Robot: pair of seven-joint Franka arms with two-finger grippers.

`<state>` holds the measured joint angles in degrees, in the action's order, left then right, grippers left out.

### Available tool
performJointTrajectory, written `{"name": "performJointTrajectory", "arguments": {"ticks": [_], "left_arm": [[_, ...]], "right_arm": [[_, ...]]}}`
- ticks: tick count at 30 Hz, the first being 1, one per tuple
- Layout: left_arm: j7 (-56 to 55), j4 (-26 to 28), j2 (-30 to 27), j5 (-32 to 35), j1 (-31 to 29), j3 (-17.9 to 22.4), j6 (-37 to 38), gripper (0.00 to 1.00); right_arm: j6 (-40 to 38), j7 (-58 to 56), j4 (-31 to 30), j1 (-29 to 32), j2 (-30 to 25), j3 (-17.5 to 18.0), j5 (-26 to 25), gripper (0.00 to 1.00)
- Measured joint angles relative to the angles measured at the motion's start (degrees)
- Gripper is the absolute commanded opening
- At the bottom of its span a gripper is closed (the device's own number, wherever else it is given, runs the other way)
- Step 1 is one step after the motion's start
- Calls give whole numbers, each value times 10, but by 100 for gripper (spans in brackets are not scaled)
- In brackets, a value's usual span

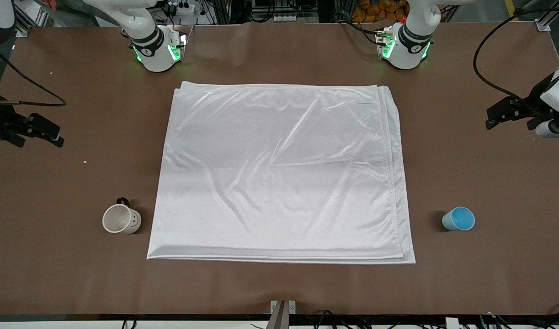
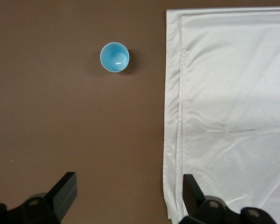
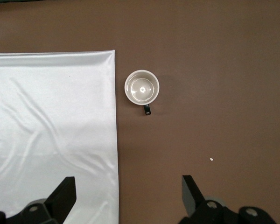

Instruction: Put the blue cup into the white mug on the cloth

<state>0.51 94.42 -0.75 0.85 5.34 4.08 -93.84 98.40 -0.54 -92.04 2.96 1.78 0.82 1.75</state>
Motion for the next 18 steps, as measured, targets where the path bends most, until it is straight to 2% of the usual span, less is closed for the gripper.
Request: {"name": "performJointTrajectory", "arguments": {"ticks": [18], "left_arm": [[0, 2, 18, 1, -2, 1, 0, 100]], "right_arm": [[1, 0, -3, 0, 8, 0, 1, 100]]}}
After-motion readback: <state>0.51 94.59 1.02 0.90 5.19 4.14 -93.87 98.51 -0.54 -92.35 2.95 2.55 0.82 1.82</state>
